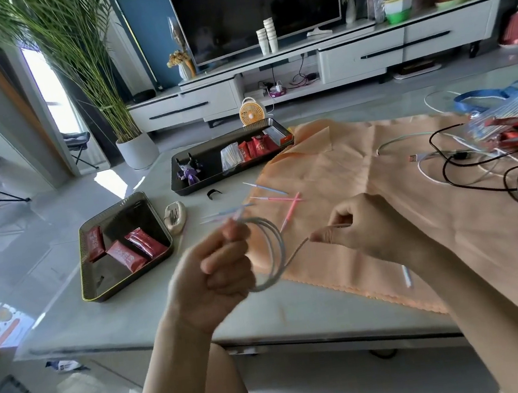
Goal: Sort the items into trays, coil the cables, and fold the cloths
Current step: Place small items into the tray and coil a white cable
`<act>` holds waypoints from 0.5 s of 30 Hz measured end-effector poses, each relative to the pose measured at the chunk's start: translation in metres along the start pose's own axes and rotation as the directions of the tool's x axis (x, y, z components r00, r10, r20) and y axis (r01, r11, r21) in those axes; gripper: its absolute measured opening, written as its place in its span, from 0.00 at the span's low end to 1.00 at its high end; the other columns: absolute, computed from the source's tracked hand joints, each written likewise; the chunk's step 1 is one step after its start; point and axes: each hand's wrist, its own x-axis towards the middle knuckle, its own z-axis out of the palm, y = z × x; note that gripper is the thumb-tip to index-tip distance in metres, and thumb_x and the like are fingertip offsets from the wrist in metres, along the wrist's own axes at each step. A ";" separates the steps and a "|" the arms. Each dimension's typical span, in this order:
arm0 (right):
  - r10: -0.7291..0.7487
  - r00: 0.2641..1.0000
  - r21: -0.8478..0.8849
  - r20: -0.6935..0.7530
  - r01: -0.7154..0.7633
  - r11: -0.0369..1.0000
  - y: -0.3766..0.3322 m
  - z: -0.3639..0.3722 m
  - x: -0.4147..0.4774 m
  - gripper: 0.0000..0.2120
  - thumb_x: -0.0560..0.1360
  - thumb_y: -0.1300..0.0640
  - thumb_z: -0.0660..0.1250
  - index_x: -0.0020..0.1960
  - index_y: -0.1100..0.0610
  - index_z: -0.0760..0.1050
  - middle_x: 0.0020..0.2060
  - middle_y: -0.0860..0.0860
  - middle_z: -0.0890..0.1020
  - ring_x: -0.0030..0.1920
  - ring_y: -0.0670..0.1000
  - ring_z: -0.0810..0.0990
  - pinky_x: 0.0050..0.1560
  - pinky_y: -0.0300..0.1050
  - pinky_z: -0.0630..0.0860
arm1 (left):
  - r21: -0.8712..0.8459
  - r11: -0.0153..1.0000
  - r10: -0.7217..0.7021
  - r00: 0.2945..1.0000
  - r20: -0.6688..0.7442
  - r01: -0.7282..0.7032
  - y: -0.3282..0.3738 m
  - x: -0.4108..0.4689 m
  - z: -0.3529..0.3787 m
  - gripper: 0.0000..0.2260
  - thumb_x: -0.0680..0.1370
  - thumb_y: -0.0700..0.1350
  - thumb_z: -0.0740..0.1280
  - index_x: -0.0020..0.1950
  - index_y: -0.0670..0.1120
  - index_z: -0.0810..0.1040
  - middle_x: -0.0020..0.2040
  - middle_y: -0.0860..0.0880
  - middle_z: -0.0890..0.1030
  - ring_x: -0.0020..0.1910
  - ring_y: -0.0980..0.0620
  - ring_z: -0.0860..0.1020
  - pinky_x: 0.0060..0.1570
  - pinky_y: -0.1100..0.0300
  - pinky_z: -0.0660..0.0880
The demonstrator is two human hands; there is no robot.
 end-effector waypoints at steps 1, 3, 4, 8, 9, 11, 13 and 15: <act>0.023 0.998 -0.045 -0.065 -0.026 0.999 -0.001 0.001 0.000 0.20 0.64 0.42 0.75 0.32 0.57 0.75 0.25 0.47 0.76 0.28 0.45 0.72 0.32 0.42 0.67 | 0.125 0.992 -0.007 0.996 -0.086 0.018 -0.009 0.005 0.002 0.08 0.78 0.45 0.63 0.41 0.42 0.74 0.21 0.54 0.64 0.18 0.59 0.55 0.20 0.68 0.53; 0.025 0.987 -0.066 -0.159 -0.036 0.997 -0.004 0.005 -0.003 0.17 0.65 0.44 0.76 0.32 0.56 0.75 0.26 0.46 0.77 0.31 0.46 0.74 0.32 0.41 0.67 | 0.374 0.925 0.057 0.944 -0.325 0.073 -0.030 0.018 0.001 0.10 0.76 0.48 0.62 0.39 0.43 0.72 0.21 0.52 0.70 0.15 0.60 0.59 0.16 0.70 0.56; 0.011 0.981 -0.070 -0.192 -0.025 0.997 -0.007 0.009 -0.006 0.15 0.67 0.46 0.75 0.34 0.56 0.76 0.28 0.46 0.77 0.33 0.47 0.75 0.33 0.41 0.69 | 0.456 0.885 0.116 0.907 -0.406 0.091 -0.039 0.024 -0.002 0.12 0.78 0.48 0.59 0.38 0.43 0.71 0.22 0.50 0.74 0.14 0.59 0.63 0.15 0.70 0.58; -0.124 0.961 -0.158 -0.246 0.087 0.984 -0.022 0.033 -0.025 0.09 0.76 0.52 0.64 0.40 0.57 0.75 0.39 0.50 0.80 0.43 0.52 0.78 0.46 0.47 0.69 | 0.509 0.853 0.208 0.820 -0.534 0.115 -0.066 0.038 -0.006 0.19 0.83 0.48 0.52 0.40 0.39 0.73 0.30 0.43 0.82 0.25 0.50 0.80 0.23 0.65 0.74; -0.163 0.958 -0.167 -0.237 0.125 0.978 -0.027 0.038 -0.029 0.09 0.77 0.53 0.61 0.42 0.57 0.75 0.41 0.50 0.79 0.44 0.52 0.78 0.48 0.47 0.67 | 0.521 0.848 0.239 0.806 -0.541 0.098 -0.069 0.040 -0.008 0.19 0.83 0.49 0.52 0.41 0.38 0.74 0.29 0.44 0.81 0.25 0.50 0.80 0.25 0.64 0.75; -0.218 0.958 -0.141 -0.187 0.193 0.971 -0.036 0.044 -0.036 0.10 0.79 0.54 0.56 0.47 0.56 0.75 0.45 0.50 0.78 0.47 0.53 0.77 0.47 0.49 0.69 | 0.570 0.819 0.333 0.757 -0.563 0.064 -0.072 0.042 -0.011 0.20 0.82 0.50 0.54 0.39 0.41 0.76 0.27 0.46 0.78 0.25 0.52 0.77 0.25 0.63 0.72; -0.287 0.951 -0.182 -0.112 0.265 0.947 -0.042 0.049 -0.041 0.12 0.80 0.54 0.53 0.57 0.54 0.73 0.49 0.50 0.77 0.47 0.54 0.78 0.43 0.47 0.70 | 0.584 0.812 0.400 0.705 -0.585 0.024 -0.071 0.044 -0.014 0.19 0.81 0.53 0.55 0.41 0.42 0.76 0.31 0.47 0.78 0.31 0.51 0.76 0.31 0.61 0.72; -0.345 0.938 -0.328 -0.033 0.316 0.890 -0.046 0.056 -0.048 0.21 0.77 0.59 0.57 0.70 0.55 0.65 0.54 0.53 0.76 0.42 0.56 0.80 0.37 0.46 0.70 | 0.517 0.854 0.394 0.718 -0.574 -0.055 -0.067 0.047 -0.015 0.18 0.82 0.53 0.54 0.45 0.42 0.76 0.40 0.45 0.84 0.40 0.49 0.82 0.42 0.58 0.76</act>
